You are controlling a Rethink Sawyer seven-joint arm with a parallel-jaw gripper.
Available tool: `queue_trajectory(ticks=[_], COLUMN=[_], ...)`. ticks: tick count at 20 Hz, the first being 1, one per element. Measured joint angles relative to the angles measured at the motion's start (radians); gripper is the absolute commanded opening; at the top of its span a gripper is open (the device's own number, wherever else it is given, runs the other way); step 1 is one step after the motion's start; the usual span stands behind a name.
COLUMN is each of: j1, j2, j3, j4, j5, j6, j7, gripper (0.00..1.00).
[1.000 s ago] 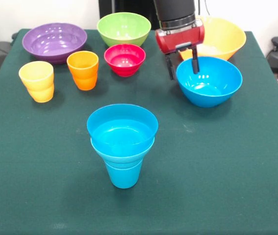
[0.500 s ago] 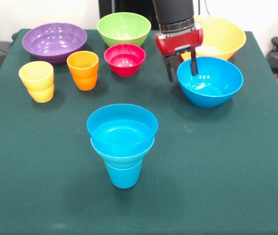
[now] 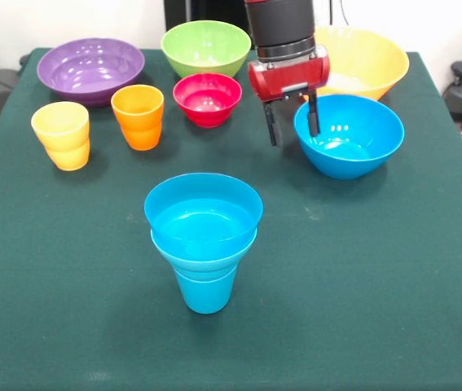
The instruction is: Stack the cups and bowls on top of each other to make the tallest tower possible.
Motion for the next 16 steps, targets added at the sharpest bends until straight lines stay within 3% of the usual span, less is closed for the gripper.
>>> queue_trajectory(ticks=[8, 16], j1=[-0.002, -0.033], j2=[0.004, 0.054], j3=[0.0, 0.0], j4=[-0.038, -0.07], j5=[-0.004, -0.04], j6=[0.0, 0.0], j7=[0.0, 0.0], gripper=[1.0, 1.0])
